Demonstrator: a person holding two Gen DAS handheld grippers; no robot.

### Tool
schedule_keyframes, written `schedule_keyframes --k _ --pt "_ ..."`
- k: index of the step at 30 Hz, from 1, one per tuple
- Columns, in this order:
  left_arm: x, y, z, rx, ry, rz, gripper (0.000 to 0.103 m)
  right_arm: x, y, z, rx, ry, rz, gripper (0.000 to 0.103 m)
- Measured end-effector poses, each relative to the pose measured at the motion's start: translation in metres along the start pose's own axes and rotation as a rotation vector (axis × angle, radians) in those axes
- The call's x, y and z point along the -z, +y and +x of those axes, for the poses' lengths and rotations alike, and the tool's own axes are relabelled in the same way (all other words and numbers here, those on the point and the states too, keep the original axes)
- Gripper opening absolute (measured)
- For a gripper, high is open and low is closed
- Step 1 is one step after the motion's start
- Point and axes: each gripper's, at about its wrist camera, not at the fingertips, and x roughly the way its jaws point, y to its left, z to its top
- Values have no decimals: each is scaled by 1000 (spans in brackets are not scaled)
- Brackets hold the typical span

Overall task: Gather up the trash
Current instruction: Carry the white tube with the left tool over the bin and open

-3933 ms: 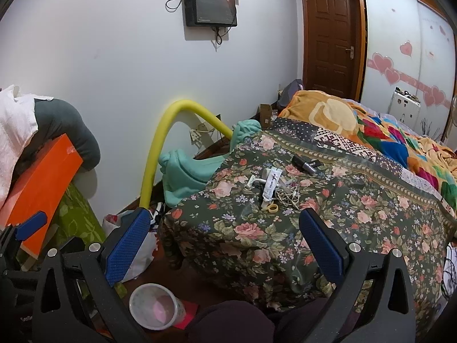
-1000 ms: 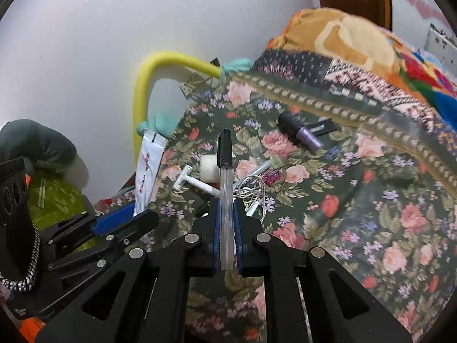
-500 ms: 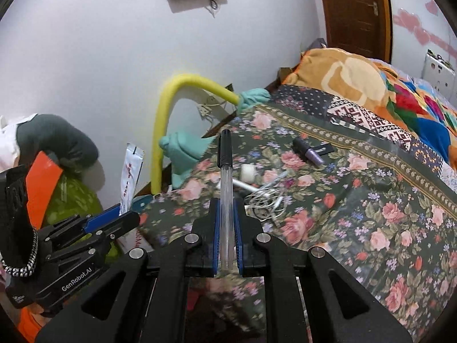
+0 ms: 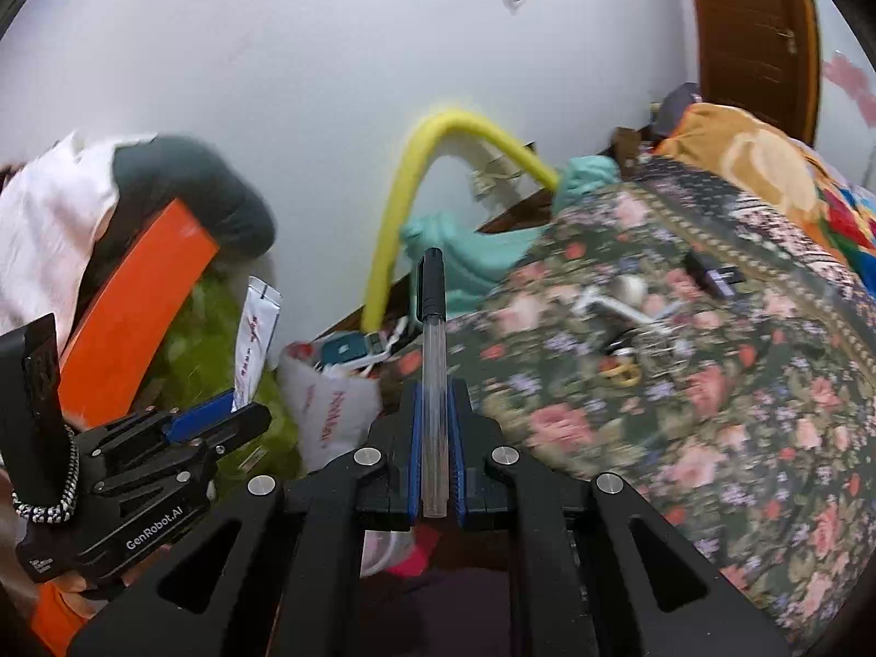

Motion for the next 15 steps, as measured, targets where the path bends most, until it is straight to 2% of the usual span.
schedule_keyframes --k 9,15 --pt "59 69 14 -50 139 -103 24 35 56 55 -55 146 -53 8" --pt "105 104 44 -70 266 -160 24 73 82 102 -62 304 -80 8"
